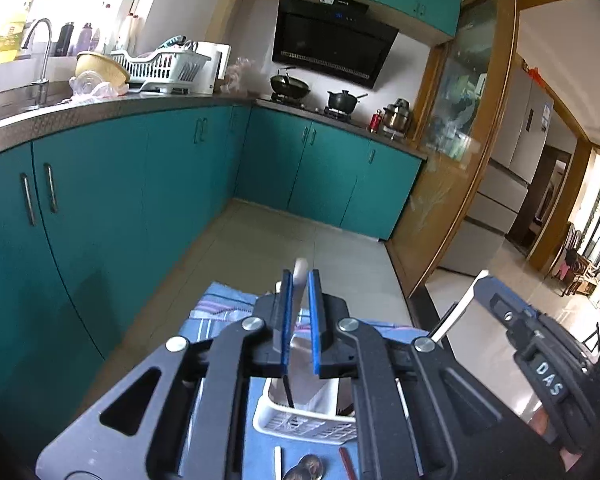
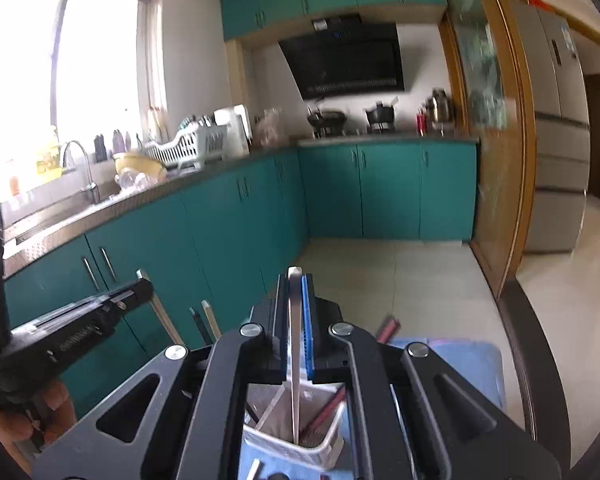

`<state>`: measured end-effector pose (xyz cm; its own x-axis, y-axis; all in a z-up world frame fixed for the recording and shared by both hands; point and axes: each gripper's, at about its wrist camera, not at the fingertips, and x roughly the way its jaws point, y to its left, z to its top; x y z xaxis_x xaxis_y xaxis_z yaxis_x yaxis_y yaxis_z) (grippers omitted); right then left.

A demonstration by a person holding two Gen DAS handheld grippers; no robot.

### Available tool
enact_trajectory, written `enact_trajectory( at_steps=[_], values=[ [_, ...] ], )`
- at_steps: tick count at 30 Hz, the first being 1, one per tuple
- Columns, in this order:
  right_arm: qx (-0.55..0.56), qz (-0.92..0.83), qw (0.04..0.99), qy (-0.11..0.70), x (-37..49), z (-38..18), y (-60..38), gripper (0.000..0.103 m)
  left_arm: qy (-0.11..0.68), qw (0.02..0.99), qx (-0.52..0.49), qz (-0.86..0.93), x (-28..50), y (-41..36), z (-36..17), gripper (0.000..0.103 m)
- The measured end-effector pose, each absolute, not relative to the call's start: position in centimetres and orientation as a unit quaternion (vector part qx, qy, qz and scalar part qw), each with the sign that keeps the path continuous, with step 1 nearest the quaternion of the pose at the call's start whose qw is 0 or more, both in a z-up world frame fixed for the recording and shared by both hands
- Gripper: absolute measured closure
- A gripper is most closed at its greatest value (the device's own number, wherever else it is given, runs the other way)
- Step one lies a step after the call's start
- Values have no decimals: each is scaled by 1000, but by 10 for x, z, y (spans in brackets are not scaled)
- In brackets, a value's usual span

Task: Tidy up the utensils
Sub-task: 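Move both open tools back down to the utensils on the cloth, then grasp a white chopstick with the left tool while the right tool grasps a dark red chopstick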

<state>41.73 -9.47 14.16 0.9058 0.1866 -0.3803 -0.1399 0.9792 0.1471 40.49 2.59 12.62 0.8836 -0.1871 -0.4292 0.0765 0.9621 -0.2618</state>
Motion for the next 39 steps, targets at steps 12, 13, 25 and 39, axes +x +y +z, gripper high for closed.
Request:
enact_trajectory(
  at_steps=[12,13,25,39],
  values=[
    [59,70,963,253,337,87,-140,59,301,946,-97,-76,354,46,68,71],
    [60,69,959,268,333,75,-143,59,314,942,-90,-75,351,45,57,71],
    [7,95,870,483,357,-77,-95,59,453,885,-46,-93,361,-1,-73,72],
    [-16,72,858,509,353,-106,-86,95,470,879,-20,-80,366,-13,-98,77]
  ],
)
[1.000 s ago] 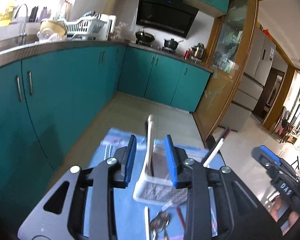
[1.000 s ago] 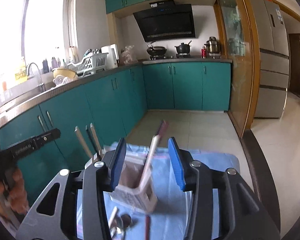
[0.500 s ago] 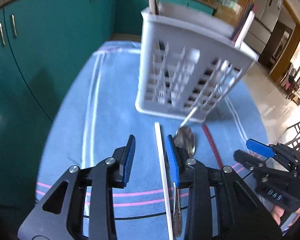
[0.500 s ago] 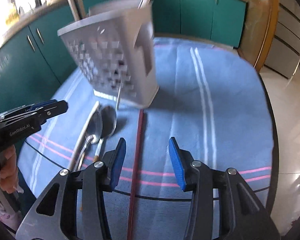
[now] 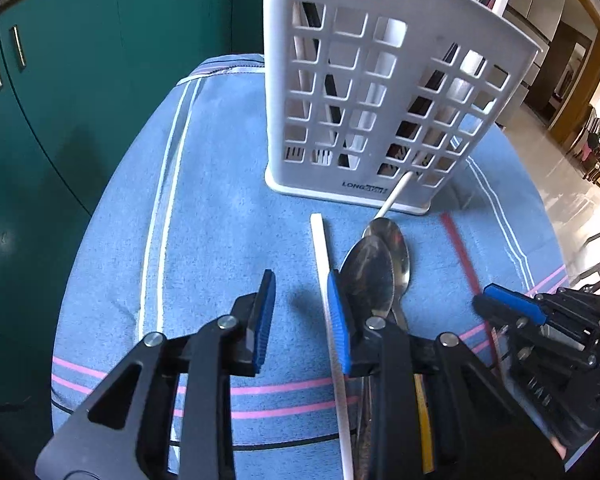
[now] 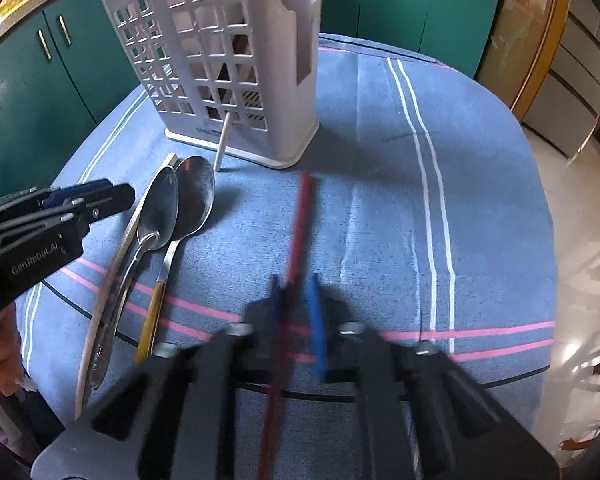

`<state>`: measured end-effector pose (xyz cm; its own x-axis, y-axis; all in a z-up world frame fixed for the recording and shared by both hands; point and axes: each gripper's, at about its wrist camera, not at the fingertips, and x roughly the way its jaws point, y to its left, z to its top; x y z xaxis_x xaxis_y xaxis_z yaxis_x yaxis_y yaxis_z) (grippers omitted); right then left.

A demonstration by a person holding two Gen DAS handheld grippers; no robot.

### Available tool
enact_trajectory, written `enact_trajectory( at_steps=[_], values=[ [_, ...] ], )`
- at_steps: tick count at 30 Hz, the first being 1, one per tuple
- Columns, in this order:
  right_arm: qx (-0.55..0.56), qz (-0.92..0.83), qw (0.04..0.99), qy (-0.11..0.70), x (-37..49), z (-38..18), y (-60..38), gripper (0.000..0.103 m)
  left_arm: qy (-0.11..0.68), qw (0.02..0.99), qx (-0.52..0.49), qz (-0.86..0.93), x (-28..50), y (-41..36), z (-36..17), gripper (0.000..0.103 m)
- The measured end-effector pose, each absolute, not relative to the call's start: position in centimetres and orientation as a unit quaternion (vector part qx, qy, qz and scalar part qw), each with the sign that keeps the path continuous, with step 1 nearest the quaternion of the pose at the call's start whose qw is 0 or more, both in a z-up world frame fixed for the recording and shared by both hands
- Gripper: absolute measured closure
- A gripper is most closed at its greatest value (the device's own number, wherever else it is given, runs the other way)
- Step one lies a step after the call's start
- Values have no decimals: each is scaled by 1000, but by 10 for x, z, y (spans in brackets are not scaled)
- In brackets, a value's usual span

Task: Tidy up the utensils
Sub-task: 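Grasp a white chopstick with the left tool while the right tool grasps a dark red chopstick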

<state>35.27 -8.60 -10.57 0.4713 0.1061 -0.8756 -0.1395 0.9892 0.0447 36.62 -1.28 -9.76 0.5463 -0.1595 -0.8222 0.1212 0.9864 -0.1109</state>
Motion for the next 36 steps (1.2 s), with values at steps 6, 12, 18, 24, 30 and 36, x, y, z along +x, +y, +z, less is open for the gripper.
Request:
enact_trajectory(
  at_steps=[6,12,18,24,30,36],
  values=[
    [11,56,857,512,353,-104,-103,97,474,877,-18,-79,365,-12,-104,77],
    [13,70,855,515,348,-101,-101,97,475,875,2,-93,362,-25,-108,77],
    [13,74,853,516,340,-100,-94,97,476,875,4,-88,365,-20,-105,77],
    [24,71,853,517,337,-101,-99,96,481,875,-3,-65,368,-2,-104,77],
    [23,64,857,511,345,-100,-101,82,479,876,-7,-62,379,-1,-103,77],
    [21,61,858,510,371,-102,-102,76,481,875,4,-51,397,-6,-105,77]
  ],
)
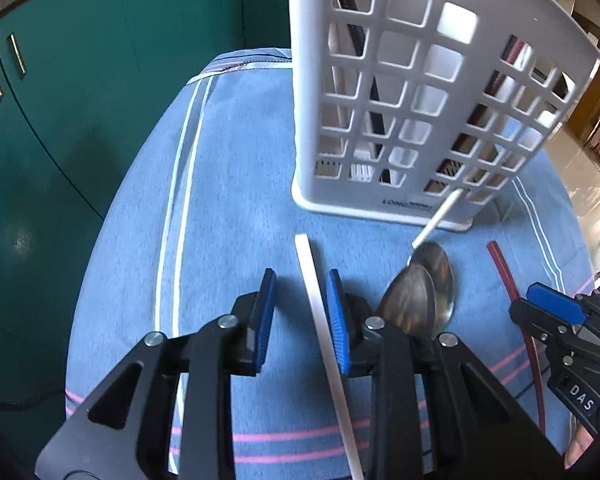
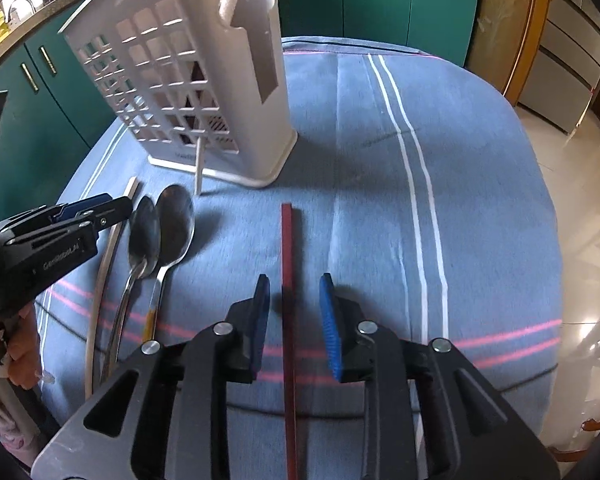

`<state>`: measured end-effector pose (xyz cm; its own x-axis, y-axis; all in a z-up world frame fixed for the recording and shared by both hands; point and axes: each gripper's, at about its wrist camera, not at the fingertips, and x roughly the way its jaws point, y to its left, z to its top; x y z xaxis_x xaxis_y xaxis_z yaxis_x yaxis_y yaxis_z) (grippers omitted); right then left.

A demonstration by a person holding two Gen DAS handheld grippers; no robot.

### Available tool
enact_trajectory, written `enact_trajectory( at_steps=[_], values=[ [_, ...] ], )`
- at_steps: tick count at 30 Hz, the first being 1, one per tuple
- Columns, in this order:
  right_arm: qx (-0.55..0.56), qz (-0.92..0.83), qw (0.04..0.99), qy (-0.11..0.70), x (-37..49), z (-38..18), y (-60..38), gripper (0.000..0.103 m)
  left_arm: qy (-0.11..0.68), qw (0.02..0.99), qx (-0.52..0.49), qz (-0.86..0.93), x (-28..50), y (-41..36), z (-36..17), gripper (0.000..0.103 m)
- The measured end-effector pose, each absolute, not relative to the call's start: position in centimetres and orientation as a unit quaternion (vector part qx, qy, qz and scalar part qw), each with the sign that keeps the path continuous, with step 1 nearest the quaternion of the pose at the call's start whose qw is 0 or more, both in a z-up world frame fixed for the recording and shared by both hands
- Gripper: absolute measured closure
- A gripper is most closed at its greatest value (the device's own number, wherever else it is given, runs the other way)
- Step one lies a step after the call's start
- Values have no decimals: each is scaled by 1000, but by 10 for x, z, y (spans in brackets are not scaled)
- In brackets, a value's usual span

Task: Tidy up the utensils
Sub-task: 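Grasp a white chopstick with the left tool while the right tool grasps a dark red chopstick, then carry both chopsticks into the white basket and open both tools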

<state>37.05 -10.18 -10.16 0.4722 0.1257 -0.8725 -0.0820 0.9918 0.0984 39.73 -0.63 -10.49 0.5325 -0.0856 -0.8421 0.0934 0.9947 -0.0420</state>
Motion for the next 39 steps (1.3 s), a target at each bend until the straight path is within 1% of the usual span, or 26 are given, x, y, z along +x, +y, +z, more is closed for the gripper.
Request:
enact_trajectory(
  at_steps=[2,6,7,8,9,12,15,20,29,35,39],
  values=[
    [15,59,859,509,382,-102,-99,73,482,875,10,-48,403,-8,-105,77],
    [1,56,859,510,403,-105,-90,73,483,874,22,-44,410,-11,-107,78],
    [-2,58,858,510,408,-105,-87,78,483,875,23,-41,410,-11,-107,81],
    [0,62,858,511,411,-104,-86,86,482,875,23,-41,409,-11,-107,88],
    [5,68,856,513,413,-104,-85,96,482,875,19,-45,409,-9,-107,93],
    [19,84,854,512,413,-102,-84,96,484,874,0,-49,412,0,-108,95],
    [27,87,864,494,406,-88,-90,96,477,878,-11,-46,408,7,-100,97],
    [46,91,887,450,383,-40,-109,96,429,901,-28,-53,384,19,-54,97],
    [71,104,934,334,329,60,-134,96,316,945,-56,-69,341,35,47,97],
    [72,116,953,270,305,106,-136,96,236,968,-62,-53,320,39,94,97],
    [65,118,965,227,300,138,-134,96,202,975,-74,-57,310,40,118,97]
  ],
)
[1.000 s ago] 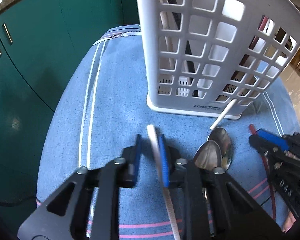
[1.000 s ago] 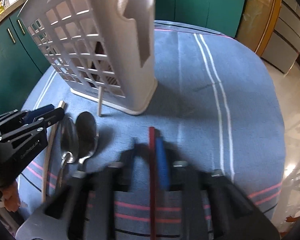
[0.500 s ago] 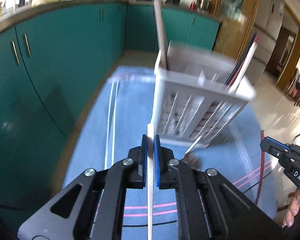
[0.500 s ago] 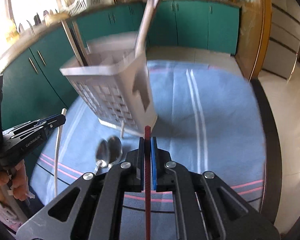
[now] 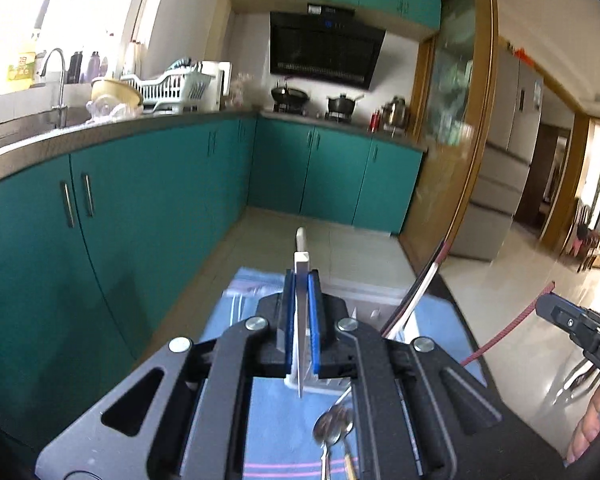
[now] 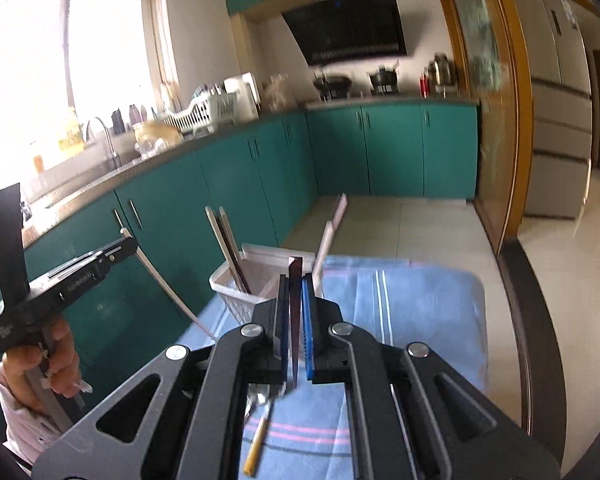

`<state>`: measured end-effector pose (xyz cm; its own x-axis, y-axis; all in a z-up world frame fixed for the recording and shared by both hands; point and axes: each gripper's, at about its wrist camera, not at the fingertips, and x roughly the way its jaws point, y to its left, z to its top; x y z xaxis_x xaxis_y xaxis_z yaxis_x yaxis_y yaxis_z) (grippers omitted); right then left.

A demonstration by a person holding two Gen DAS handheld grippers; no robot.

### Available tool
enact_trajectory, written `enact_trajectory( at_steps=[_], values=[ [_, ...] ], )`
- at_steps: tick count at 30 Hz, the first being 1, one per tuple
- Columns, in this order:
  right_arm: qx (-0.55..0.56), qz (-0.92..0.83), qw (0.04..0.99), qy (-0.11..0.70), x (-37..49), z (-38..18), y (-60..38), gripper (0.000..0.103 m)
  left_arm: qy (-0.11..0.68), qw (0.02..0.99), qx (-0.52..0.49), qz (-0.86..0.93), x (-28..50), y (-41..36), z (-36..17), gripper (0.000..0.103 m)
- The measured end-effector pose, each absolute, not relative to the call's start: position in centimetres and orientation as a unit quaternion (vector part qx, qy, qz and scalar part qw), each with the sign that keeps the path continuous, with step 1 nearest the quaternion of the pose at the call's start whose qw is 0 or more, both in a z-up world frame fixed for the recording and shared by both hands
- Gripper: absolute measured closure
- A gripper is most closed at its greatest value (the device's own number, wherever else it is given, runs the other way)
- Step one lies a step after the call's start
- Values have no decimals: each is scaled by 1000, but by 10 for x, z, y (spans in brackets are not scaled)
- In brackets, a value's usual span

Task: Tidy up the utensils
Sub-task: 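Carry both chopsticks into the white basket and open both tools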

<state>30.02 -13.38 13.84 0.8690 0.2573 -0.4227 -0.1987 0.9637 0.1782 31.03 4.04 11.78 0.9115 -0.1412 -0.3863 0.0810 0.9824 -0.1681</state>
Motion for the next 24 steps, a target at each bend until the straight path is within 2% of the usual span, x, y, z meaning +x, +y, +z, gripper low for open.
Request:
enact_trajectory(
  at_steps=[10,18,24],
  values=[
    [29,103,982,154,330,195,-115,96,137,982,-117,-55,323,54,184,97],
    [39,86,989,111,360,212,-103,96,115,981,-151,-33,341,64,195,97],
    [45,94,988,112,382,199,-95,96,113,980,-159,-25,355,68,197,97]
  ],
)
